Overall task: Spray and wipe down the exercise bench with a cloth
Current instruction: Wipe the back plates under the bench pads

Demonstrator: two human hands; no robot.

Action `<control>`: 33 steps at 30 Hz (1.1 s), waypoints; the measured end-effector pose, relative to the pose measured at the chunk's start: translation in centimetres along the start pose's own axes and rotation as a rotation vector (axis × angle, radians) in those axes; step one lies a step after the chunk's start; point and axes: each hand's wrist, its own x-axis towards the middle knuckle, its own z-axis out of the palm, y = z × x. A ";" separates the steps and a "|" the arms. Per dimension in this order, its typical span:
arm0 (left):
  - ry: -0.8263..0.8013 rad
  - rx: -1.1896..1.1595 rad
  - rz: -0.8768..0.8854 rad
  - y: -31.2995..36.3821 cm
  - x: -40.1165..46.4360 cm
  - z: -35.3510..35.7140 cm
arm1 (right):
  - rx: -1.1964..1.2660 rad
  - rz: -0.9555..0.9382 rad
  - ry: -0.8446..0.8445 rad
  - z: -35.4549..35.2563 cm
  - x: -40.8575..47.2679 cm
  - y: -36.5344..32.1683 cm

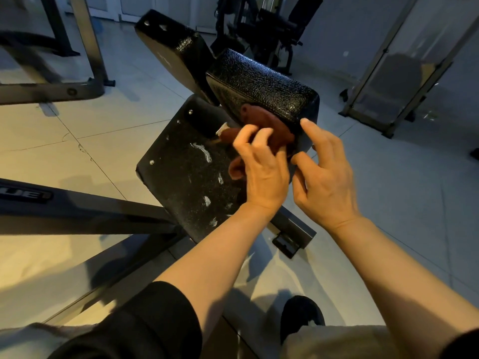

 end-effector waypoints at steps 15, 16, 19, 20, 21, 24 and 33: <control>-0.058 0.074 -0.151 -2.4 1.5 1.2 | -0.025 0.080 0.023 0.5 0.8 -1.0; -0.148 0.118 -0.232 -3.1 1.4 1.1 | -0.035 0.088 0.029 0.6 0.9 -1.1; -0.223 0.111 -0.510 -4.6 0.8 0.3 | -0.036 0.098 0.031 0.8 0.8 -1.4; -0.130 0.126 -0.531 -4.5 0.8 0.1 | -0.029 0.101 0.033 0.8 0.8 -1.4; -0.019 0.126 -0.512 -4.1 1.0 0.0 | -0.026 0.103 0.033 0.7 0.8 -1.3; 0.152 0.063 -0.370 -2.1 2.5 0.2 | -0.033 0.111 0.023 0.7 0.8 -1.4; -0.102 0.032 -0.521 -2.6 0.1 -0.4 | -0.013 0.159 0.066 0.8 0.9 -2.0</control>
